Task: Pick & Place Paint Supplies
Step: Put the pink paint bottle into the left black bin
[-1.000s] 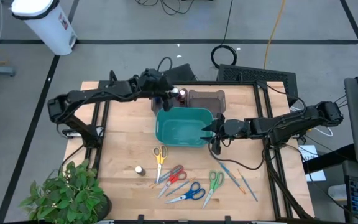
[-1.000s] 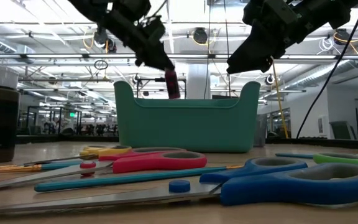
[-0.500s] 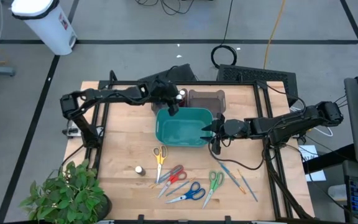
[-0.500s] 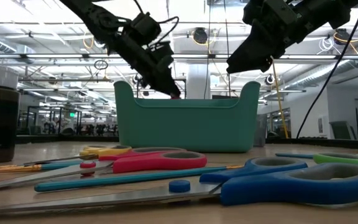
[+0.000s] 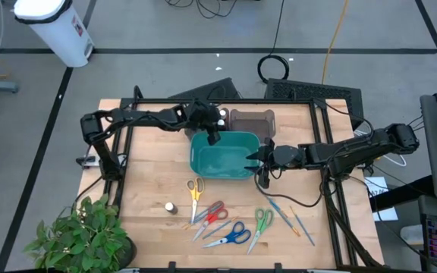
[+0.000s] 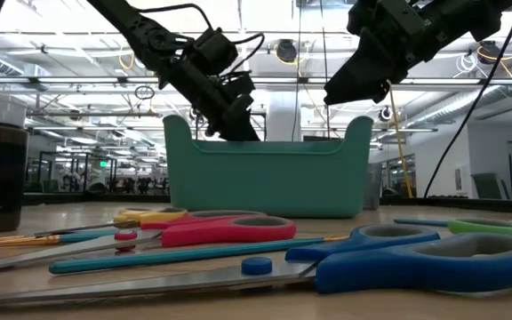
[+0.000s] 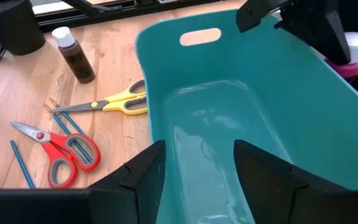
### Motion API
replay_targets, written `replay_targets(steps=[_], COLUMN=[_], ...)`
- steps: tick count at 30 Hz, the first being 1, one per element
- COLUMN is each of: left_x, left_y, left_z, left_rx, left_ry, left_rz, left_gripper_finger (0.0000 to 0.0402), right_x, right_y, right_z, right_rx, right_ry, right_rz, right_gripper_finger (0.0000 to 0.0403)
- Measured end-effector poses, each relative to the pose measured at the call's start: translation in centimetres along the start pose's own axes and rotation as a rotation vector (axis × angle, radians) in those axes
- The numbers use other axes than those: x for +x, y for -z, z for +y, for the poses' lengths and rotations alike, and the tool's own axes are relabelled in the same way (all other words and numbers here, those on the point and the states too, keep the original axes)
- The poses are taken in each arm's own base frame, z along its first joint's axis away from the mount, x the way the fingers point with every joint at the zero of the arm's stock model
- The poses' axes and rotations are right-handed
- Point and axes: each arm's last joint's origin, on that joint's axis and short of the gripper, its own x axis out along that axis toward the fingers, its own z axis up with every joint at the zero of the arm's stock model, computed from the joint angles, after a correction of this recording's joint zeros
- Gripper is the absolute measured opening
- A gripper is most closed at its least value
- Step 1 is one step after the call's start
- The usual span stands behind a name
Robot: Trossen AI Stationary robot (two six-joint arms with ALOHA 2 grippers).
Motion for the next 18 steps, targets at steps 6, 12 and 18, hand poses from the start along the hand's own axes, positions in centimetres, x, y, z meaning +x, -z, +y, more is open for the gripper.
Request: replay_targets(steps=[6,12,18], left_x=[1.0,1.5,1.4], left_y=[0.4,1.0,0.9], left_z=[0.0,0.0,0.0], left_rx=[0.001,-0.001,0.003], left_ry=[-0.002,-0.02,-0.029], left_rz=[-0.003,0.029,0.025], left_gripper_finger=[0.0126,0.0138,0.0141], right_x=[0.0,0.0,0.0], right_y=[0.0,0.0,0.0], right_z=[0.0,0.0,0.0], right_rx=[0.0,0.0,0.0], right_ry=[0.0,0.001,0.0], right_rz=[0.0,0.0,0.0], right_gripper_finger=[0.018,0.018,0.018])
